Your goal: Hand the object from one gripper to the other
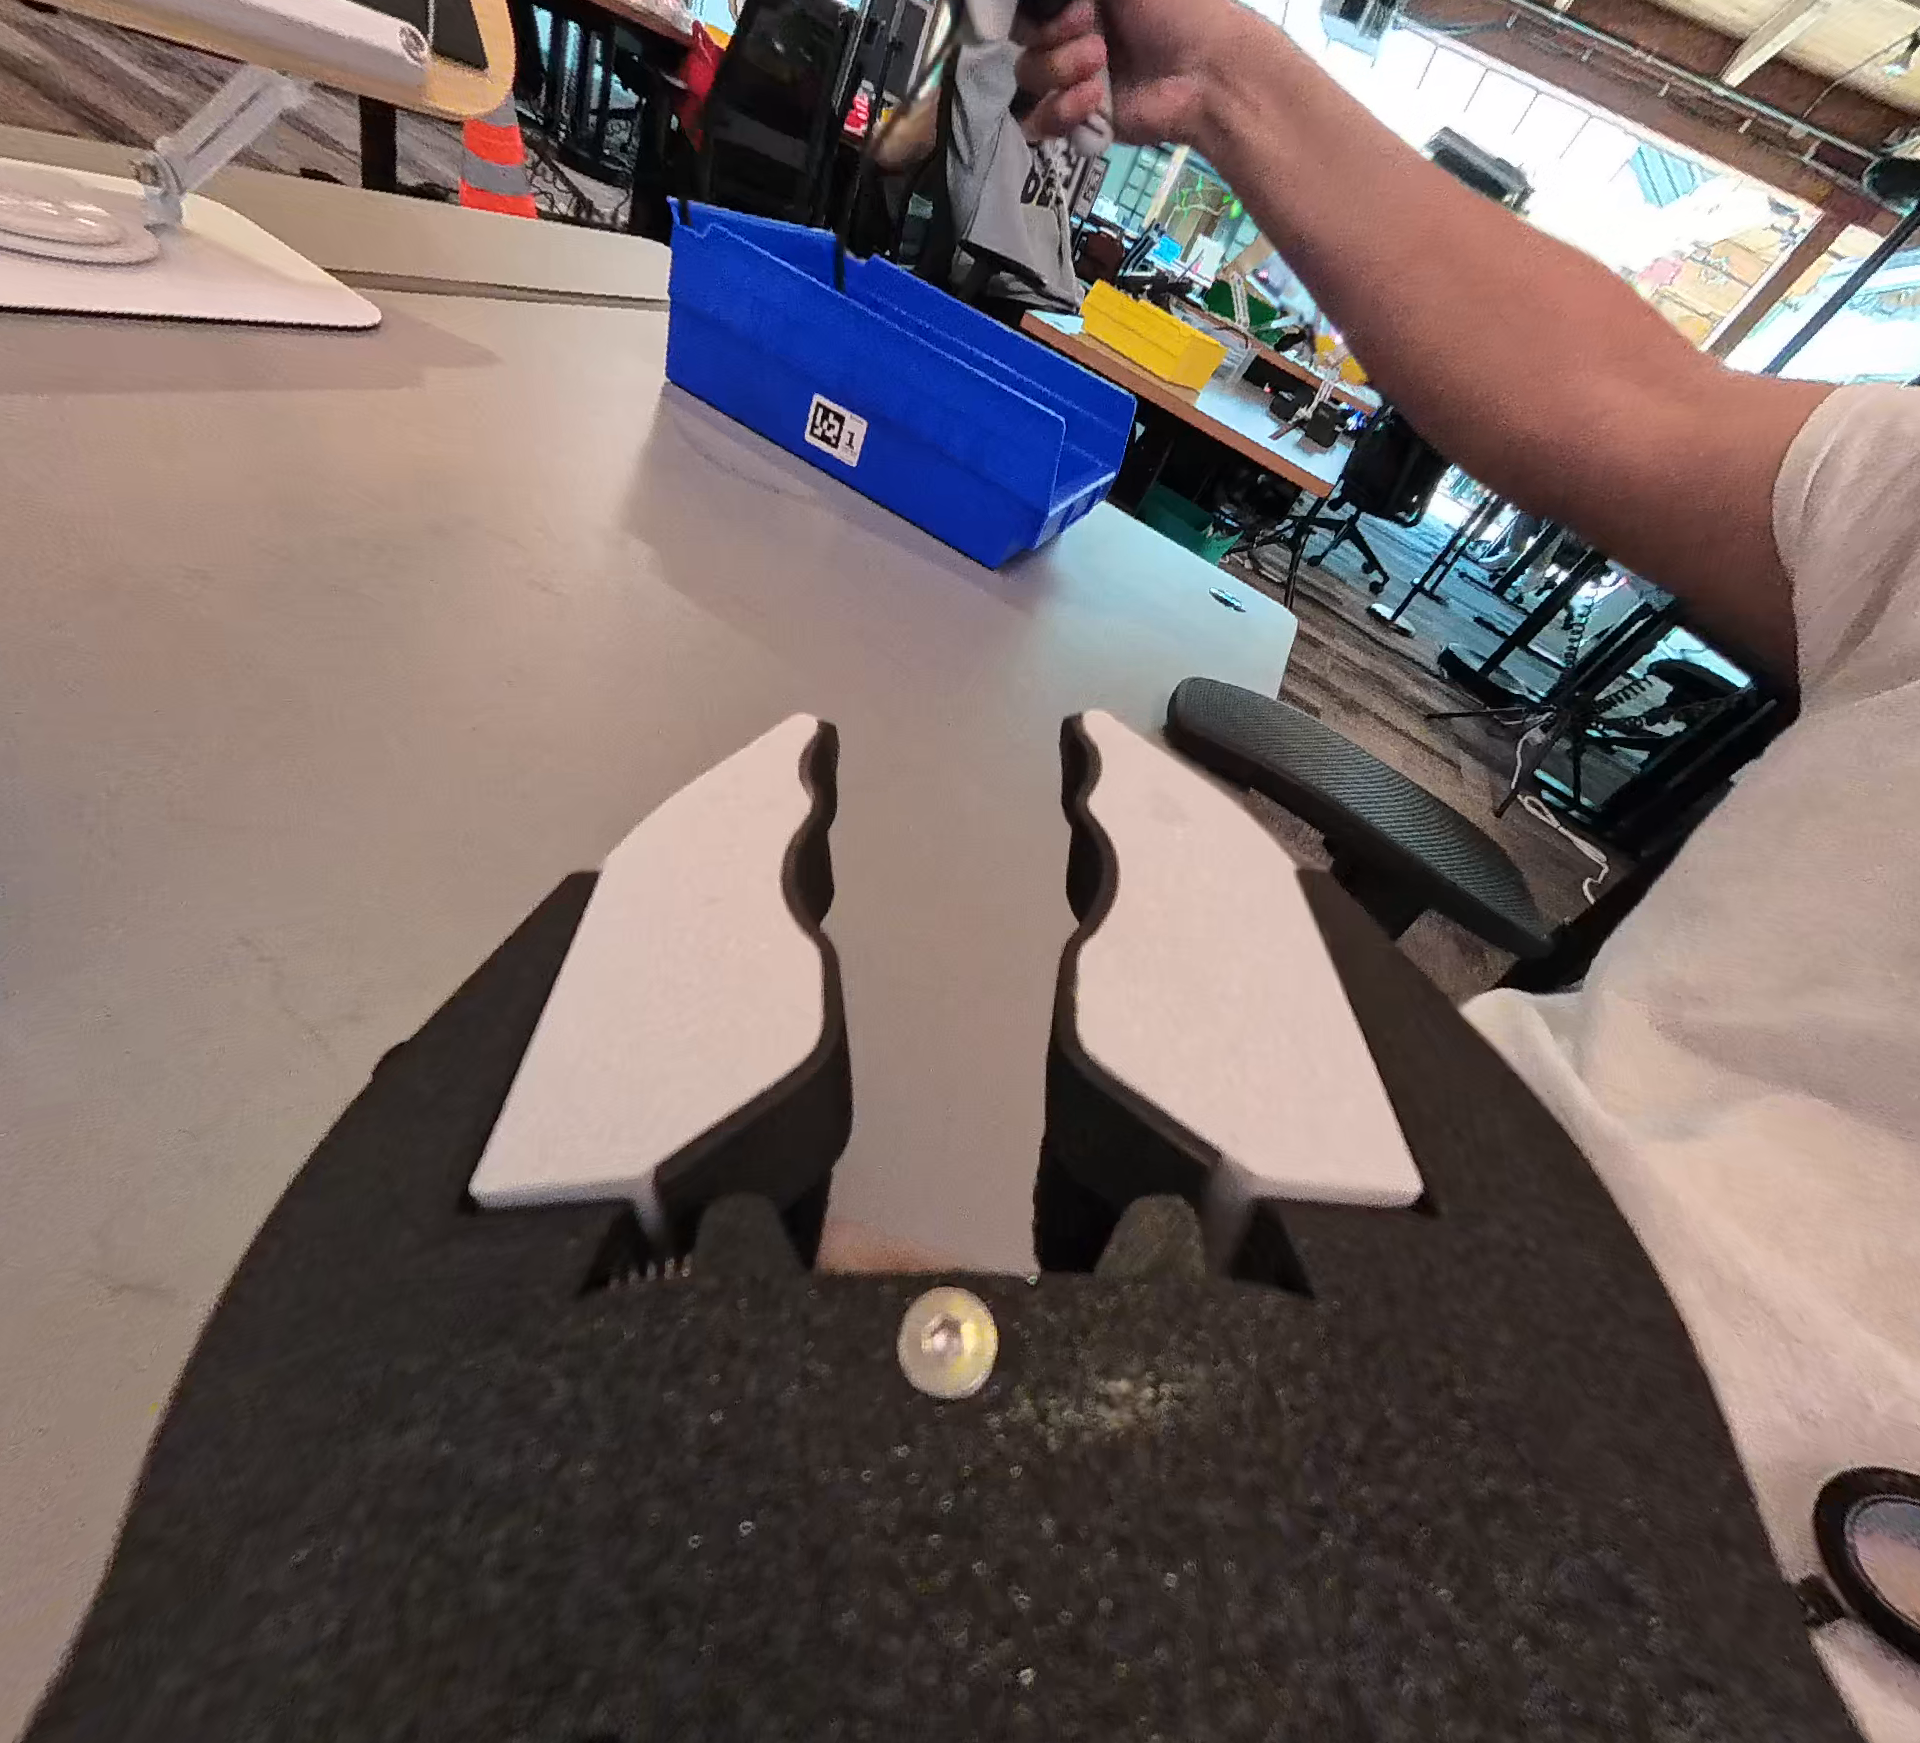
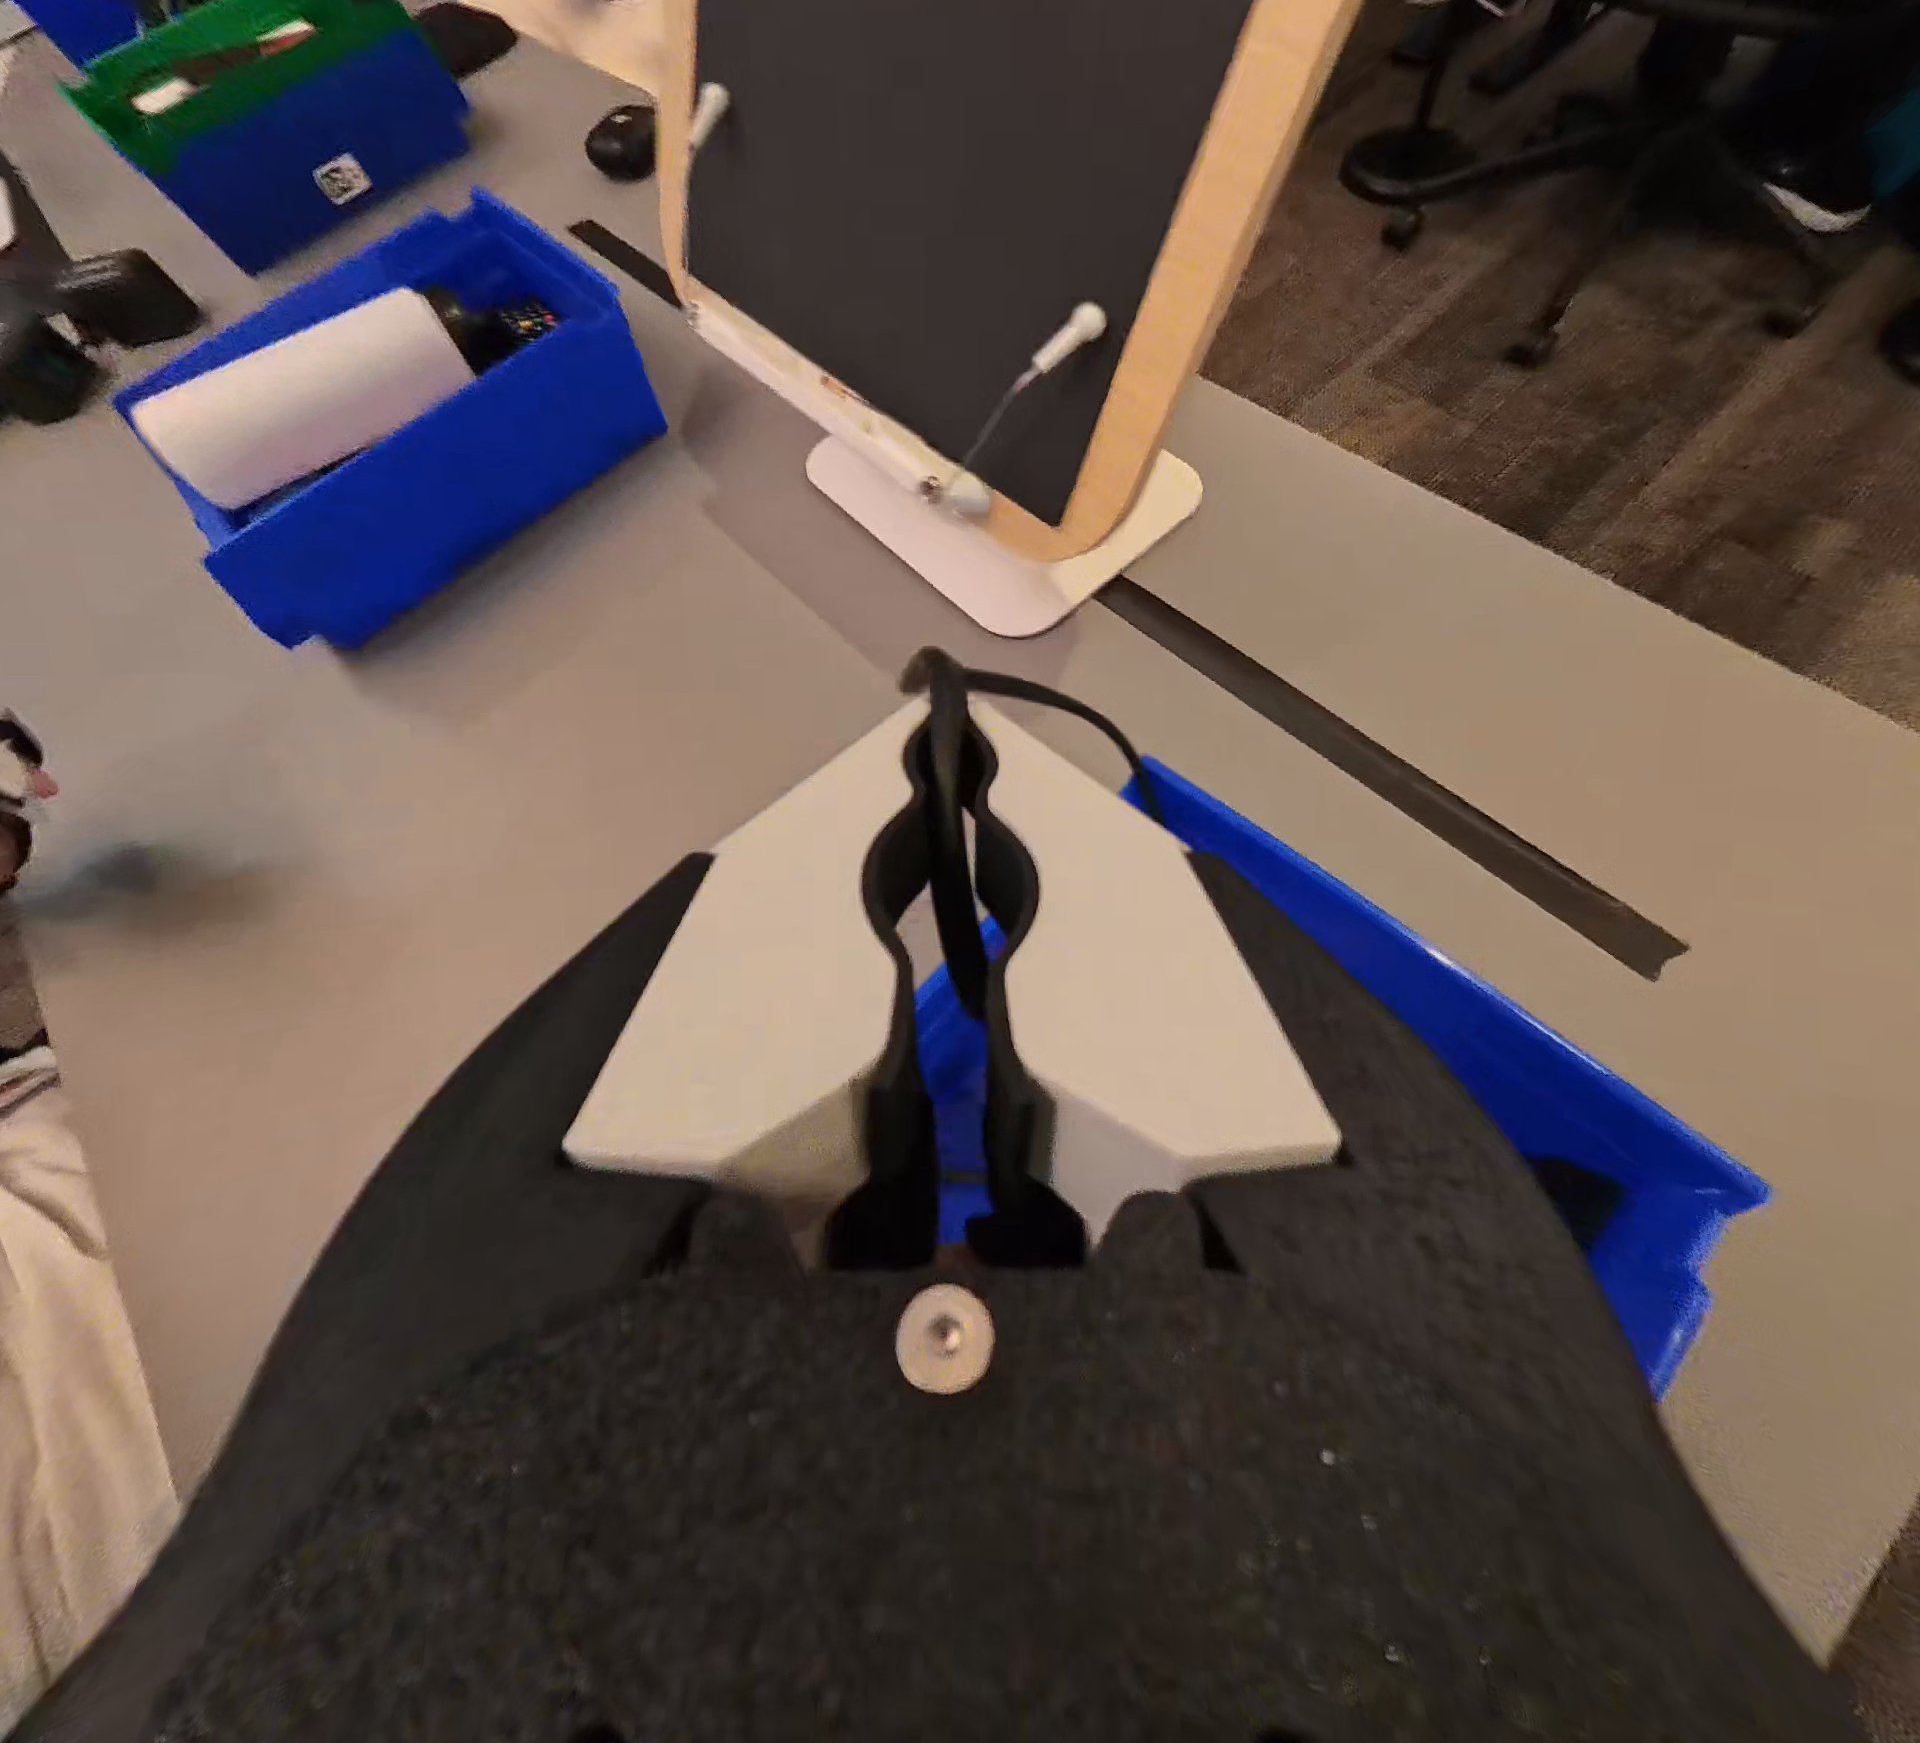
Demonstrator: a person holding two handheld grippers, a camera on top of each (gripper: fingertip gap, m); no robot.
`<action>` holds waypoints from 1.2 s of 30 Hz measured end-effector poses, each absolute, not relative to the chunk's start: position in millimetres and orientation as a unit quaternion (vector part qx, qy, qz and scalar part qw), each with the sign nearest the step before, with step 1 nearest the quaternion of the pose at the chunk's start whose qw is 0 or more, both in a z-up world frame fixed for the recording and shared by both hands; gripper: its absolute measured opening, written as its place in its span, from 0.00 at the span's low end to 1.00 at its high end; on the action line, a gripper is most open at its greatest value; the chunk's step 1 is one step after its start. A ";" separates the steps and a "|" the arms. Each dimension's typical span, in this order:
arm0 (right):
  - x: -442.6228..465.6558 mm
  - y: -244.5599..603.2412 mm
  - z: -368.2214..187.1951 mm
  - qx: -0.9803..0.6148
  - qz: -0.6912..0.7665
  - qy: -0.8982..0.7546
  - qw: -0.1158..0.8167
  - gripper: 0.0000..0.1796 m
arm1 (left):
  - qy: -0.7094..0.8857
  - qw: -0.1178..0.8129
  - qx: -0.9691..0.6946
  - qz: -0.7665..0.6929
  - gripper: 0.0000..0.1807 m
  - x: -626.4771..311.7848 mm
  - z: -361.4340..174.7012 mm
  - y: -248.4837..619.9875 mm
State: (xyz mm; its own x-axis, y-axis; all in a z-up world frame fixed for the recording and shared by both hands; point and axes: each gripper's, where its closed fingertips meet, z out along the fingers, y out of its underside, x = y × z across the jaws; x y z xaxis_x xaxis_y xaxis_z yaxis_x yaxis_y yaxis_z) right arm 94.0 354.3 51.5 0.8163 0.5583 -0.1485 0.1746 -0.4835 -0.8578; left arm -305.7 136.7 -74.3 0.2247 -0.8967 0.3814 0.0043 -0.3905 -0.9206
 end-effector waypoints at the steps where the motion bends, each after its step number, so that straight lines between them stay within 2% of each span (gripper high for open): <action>1: 99.5 357.4 42.7 -0.845 0.201 -0.210 0.449 0.00 | 0.347 0.434 -0.652 -0.516 0.23 -305.3 -75.0 136.2; 3: 119.5 357.3 8.4 -0.881 0.158 -0.198 0.400 0.00 | 0.356 0.437 -0.653 -0.506 0.22 -304.7 -76.6 135.5; 6: 167.6 335.6 -65.1 -0.940 0.052 -0.197 0.273 0.00 | 0.373 0.437 -0.658 -0.486 0.22 -303.4 -81.7 133.9; 10: 205.5 273.7 -127.6 -0.971 0.018 -0.214 0.104 0.00 | 0.395 0.437 -0.660 -0.467 0.22 -299.5 -87.0 129.3; 16: 190.0 201.8 -108.0 -0.957 0.125 -0.258 0.047 0.00 | 0.421 0.438 -0.657 -0.446 0.22 -293.6 -93.1 123.9; 18: 177.5 171.9 -106.3 -0.949 0.169 -0.265 -0.010 0.00 | 0.423 0.433 -0.657 -0.448 0.22 -290.8 -94.7 122.1; 21: 180.9 143.4 -120.8 -0.945 0.154 -0.265 -0.111 0.00 | 0.428 0.429 -0.659 -0.445 0.22 -288.5 -97.3 119.3; 23: 181.1 143.2 -131.0 -0.943 0.139 -0.265 -0.146 0.00 | 0.431 0.433 -0.659 -0.438 0.22 -289.3 -97.5 118.2; 25: 174.2 162.7 -139.4 -0.942 0.128 -0.283 -0.129 0.00 | 0.427 0.443 -0.655 -0.437 0.22 -290.8 -93.8 118.1; 31: 143.9 301.4 -125.0 -0.942 0.102 -0.269 0.172 0.00 | 0.418 0.447 -0.656 -0.442 0.22 -293.5 -91.5 122.4; 33: 139.9 331.4 -116.4 -0.930 0.090 -0.257 0.247 0.00 | 0.417 0.445 -0.657 -0.443 0.22 -293.9 -91.6 123.2; 36: 141.5 354.9 -120.6 -0.924 0.059 -0.235 0.294 0.00 | 0.418 0.447 -0.655 -0.443 0.22 -294.1 -90.7 123.4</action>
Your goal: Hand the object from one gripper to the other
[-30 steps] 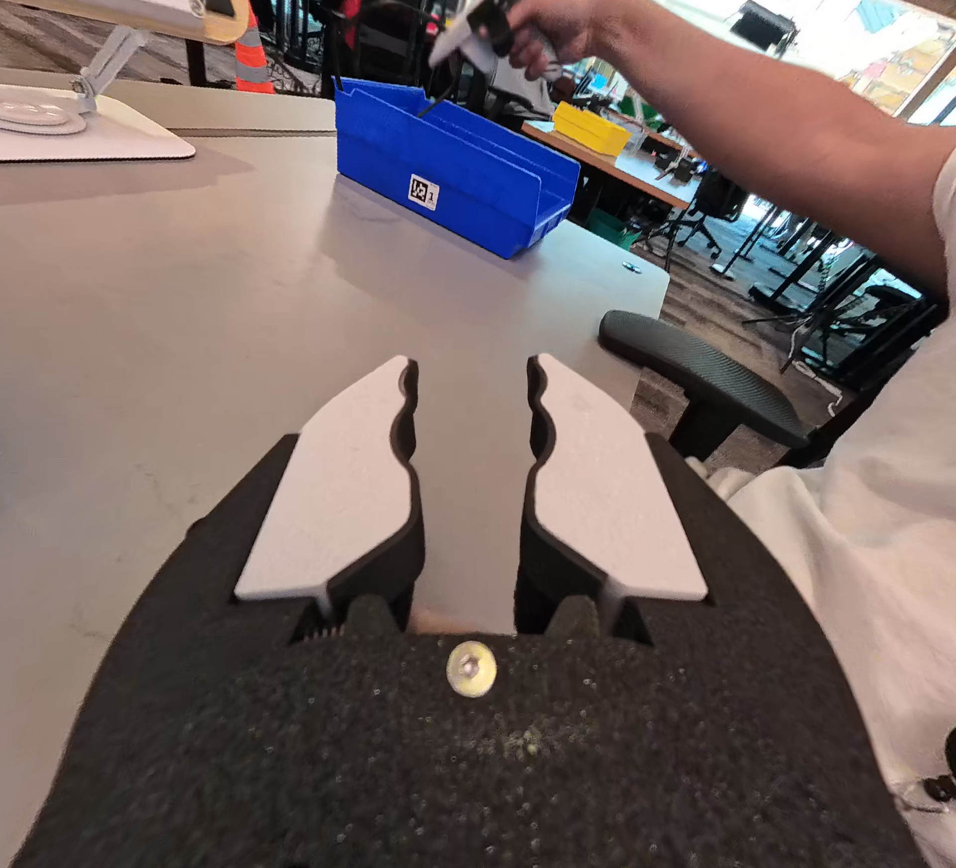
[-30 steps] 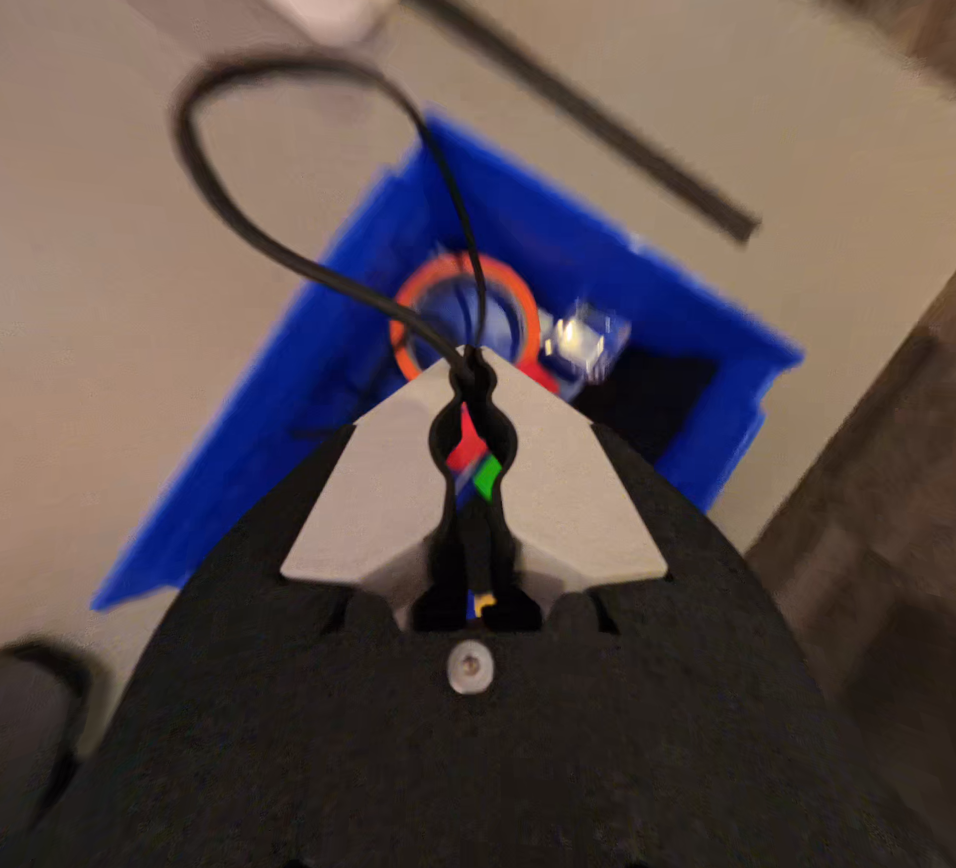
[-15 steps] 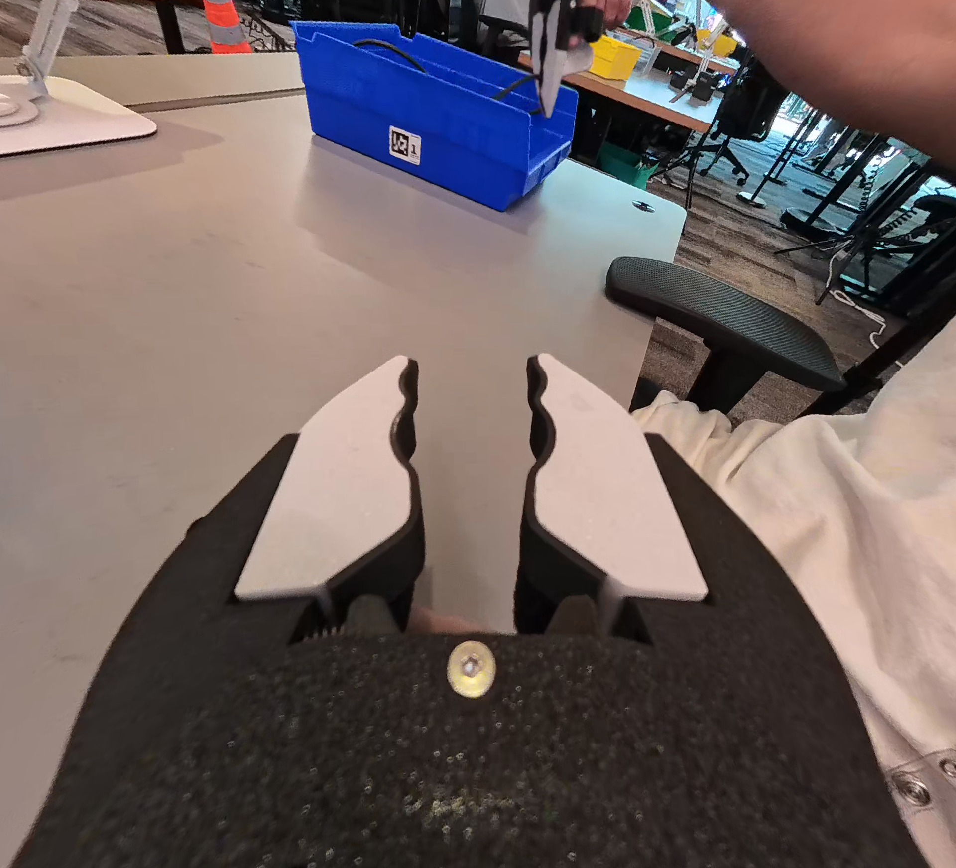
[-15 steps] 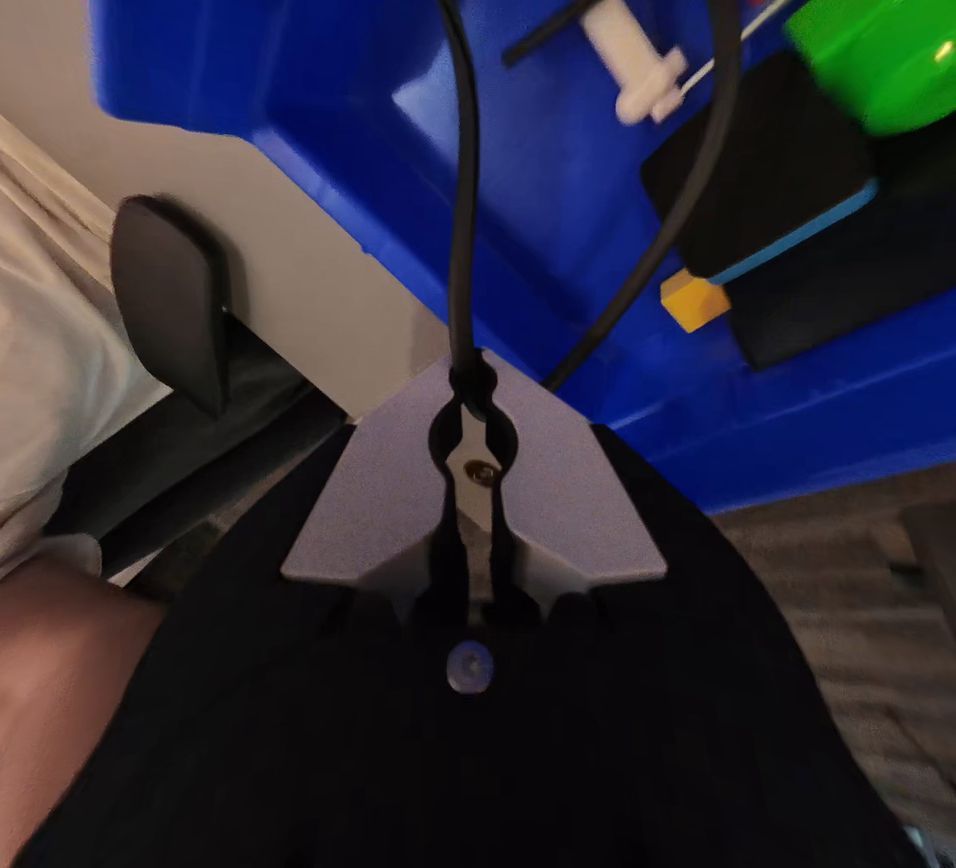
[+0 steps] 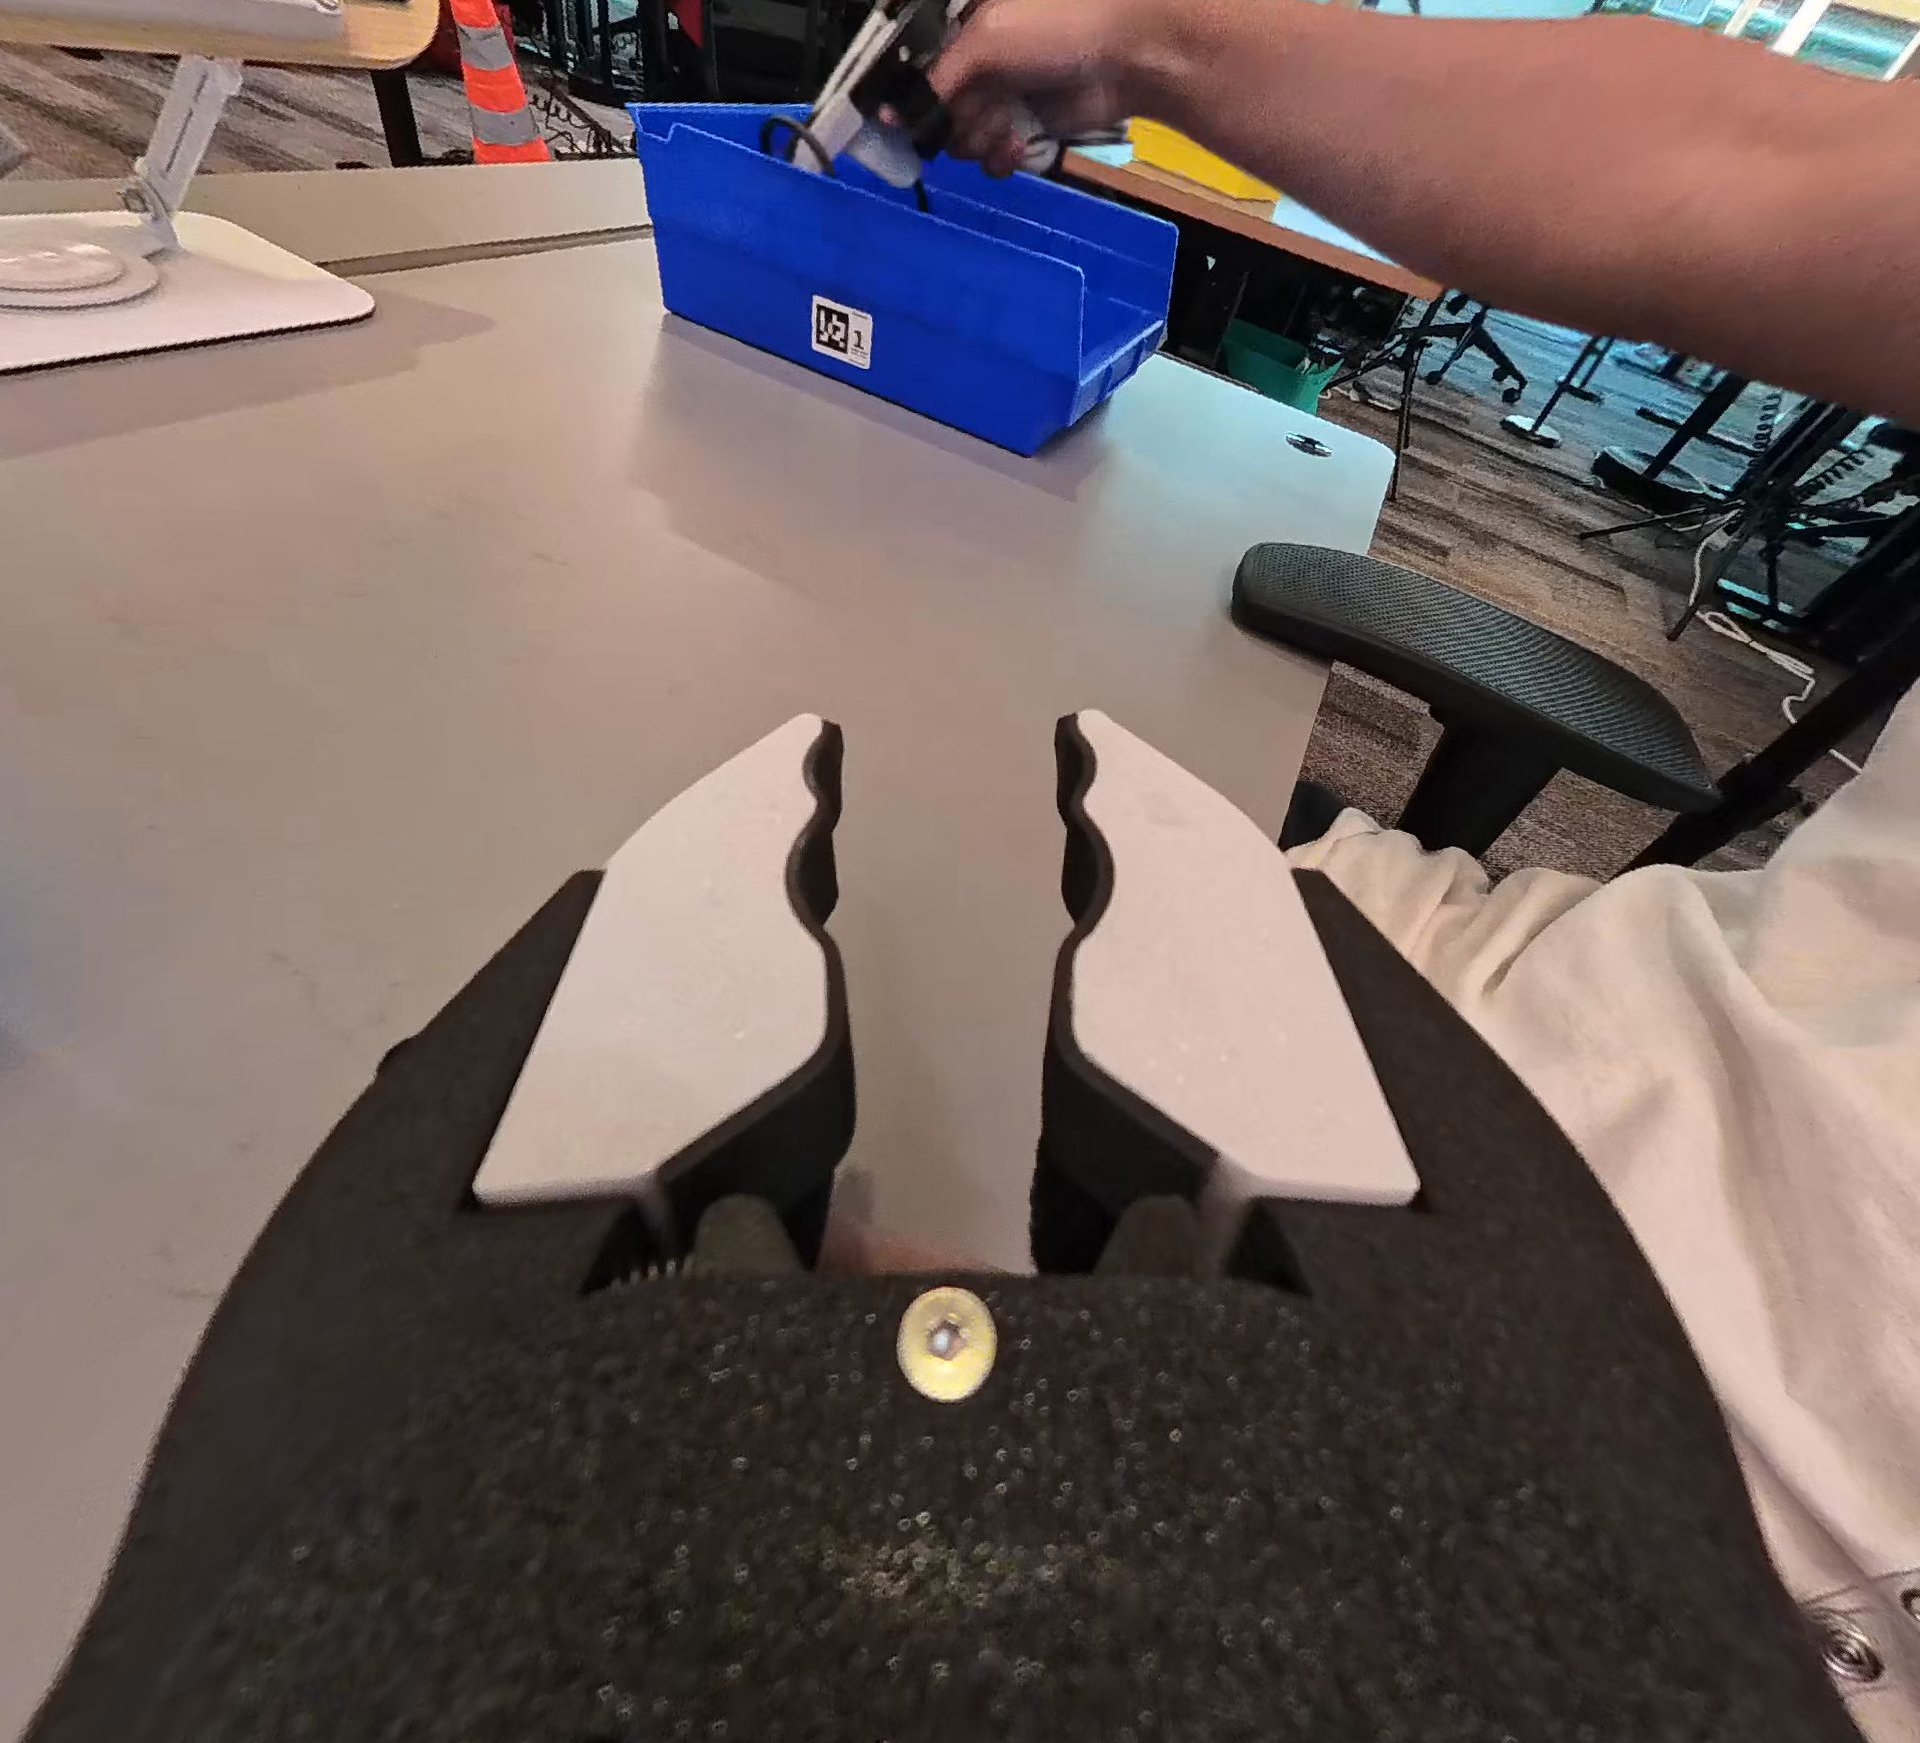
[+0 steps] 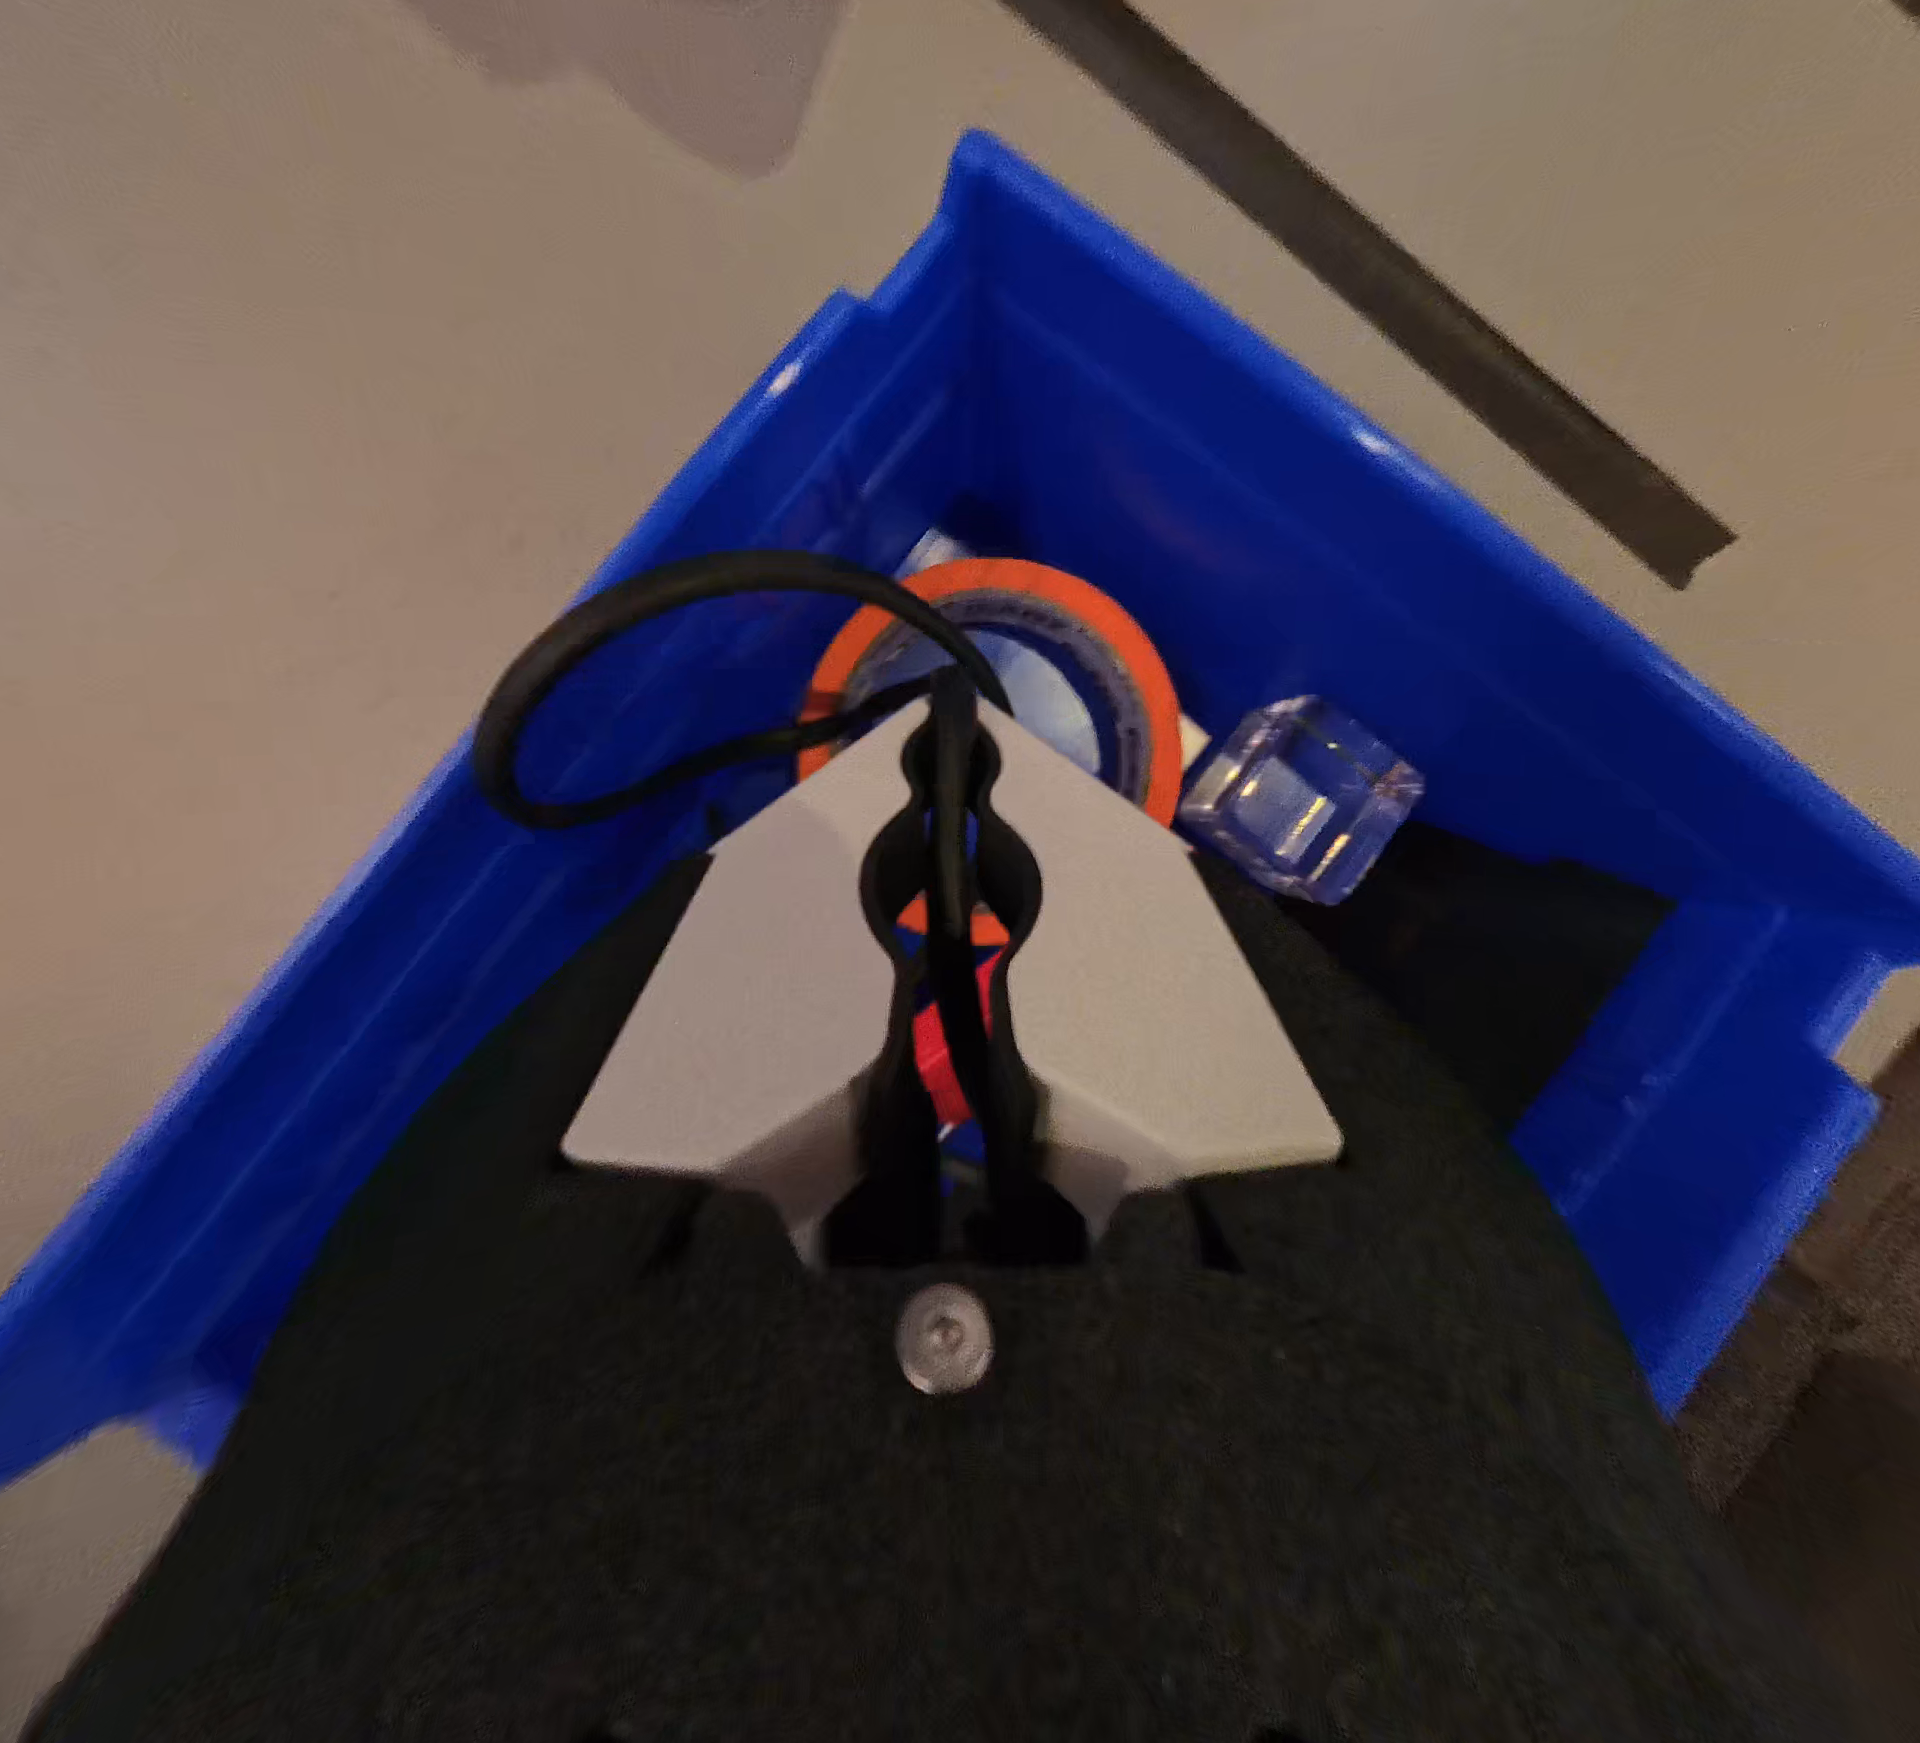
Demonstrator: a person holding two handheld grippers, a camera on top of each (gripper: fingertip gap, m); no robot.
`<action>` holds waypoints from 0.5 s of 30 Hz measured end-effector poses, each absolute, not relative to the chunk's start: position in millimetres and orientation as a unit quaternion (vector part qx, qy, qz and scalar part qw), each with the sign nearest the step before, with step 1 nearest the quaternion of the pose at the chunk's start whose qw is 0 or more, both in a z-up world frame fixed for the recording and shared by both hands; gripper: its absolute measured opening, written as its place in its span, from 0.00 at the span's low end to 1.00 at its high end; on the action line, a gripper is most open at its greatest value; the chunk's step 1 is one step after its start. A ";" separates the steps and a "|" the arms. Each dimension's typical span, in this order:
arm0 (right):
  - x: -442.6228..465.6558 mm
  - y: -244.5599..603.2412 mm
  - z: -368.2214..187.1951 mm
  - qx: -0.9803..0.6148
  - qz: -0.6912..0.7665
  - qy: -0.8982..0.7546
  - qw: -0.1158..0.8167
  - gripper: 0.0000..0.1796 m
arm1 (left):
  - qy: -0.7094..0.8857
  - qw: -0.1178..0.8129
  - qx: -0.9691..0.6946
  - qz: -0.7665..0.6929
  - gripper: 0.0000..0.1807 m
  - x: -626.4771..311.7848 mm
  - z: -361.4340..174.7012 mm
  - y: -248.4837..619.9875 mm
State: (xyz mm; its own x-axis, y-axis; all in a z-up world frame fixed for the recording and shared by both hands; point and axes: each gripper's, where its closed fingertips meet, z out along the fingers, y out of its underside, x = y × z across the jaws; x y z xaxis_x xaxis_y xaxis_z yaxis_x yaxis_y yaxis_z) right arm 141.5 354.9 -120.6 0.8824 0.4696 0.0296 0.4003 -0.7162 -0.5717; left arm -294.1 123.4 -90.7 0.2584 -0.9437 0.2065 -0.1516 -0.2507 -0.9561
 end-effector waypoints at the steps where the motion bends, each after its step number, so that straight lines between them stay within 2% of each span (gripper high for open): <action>1: 147.2 359.4 -126.2 -0.928 0.037 -0.223 0.294 0.01 | 0.419 0.447 -0.655 -0.442 0.22 -294.0 -90.9 123.3; 3: 153.7 359.3 -142.5 -0.943 0.020 -0.195 0.271 0.06 | 0.420 0.446 -0.656 -0.442 0.22 -293.6 -91.5 122.7; 5: 151.5 342.0 -162.6 -0.961 0.043 -0.189 0.197 0.25 | 0.421 0.446 -0.655 -0.441 0.22 -293.5 -91.6 122.2; 8: 159.1 322.9 -157.7 -0.969 0.050 -0.189 0.148 0.31 | 0.422 0.449 -0.654 -0.438 0.22 -294.2 -90.6 122.0; 15: 177.0 335.5 -18.0 -0.911 -0.004 -0.162 0.379 0.32 | 0.402 0.475 -0.664 -0.416 0.22 -299.8 -88.4 134.9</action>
